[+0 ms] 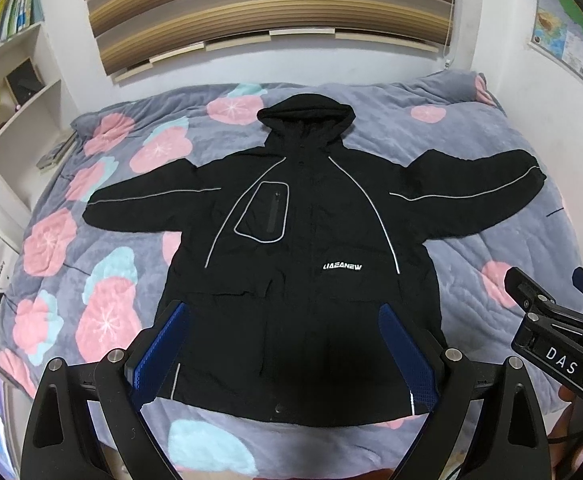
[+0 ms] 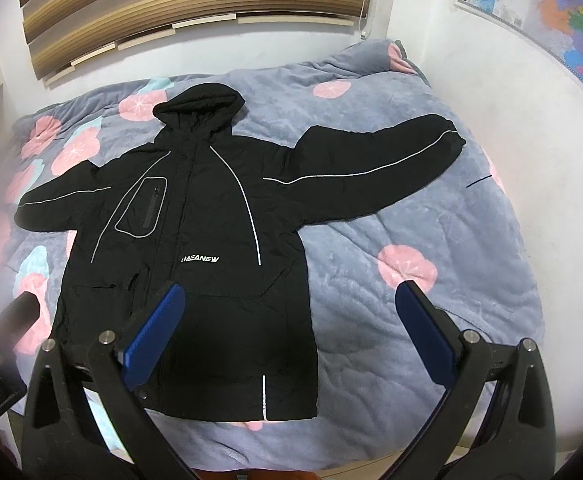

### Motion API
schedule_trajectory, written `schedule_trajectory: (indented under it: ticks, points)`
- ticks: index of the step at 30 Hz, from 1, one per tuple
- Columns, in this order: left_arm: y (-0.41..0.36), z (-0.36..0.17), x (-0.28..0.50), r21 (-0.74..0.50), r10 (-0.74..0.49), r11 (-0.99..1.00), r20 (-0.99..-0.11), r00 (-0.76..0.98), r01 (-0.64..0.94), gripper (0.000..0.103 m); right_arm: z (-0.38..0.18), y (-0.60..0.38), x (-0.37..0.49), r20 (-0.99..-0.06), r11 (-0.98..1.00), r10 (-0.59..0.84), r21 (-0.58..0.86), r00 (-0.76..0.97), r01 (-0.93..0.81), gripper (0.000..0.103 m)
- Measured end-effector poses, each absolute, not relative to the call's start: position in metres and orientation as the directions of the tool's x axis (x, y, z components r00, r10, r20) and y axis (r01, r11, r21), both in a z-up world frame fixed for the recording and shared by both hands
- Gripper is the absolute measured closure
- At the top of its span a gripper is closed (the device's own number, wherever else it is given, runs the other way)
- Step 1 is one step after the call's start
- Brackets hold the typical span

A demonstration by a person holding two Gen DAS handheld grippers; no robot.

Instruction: Fold large clothes

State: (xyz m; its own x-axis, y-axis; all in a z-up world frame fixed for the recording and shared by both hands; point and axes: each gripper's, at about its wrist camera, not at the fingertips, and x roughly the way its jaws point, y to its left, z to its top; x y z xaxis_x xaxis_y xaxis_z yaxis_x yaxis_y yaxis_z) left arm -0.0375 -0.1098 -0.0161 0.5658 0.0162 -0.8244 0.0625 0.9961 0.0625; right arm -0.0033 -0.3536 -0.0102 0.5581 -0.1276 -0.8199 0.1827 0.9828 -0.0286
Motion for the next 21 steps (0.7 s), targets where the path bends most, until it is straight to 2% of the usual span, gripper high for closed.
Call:
schedule_trajectory:
  ticks: [21]
  points:
    - [-0.099,-0.018,-0.025,0.049,-0.004,0.996,-0.829,0.559,0.081,0.007,-0.011,-0.349,0.006,-0.824,0.977,-0.134,-0.018,0.551,0.210,0.000]
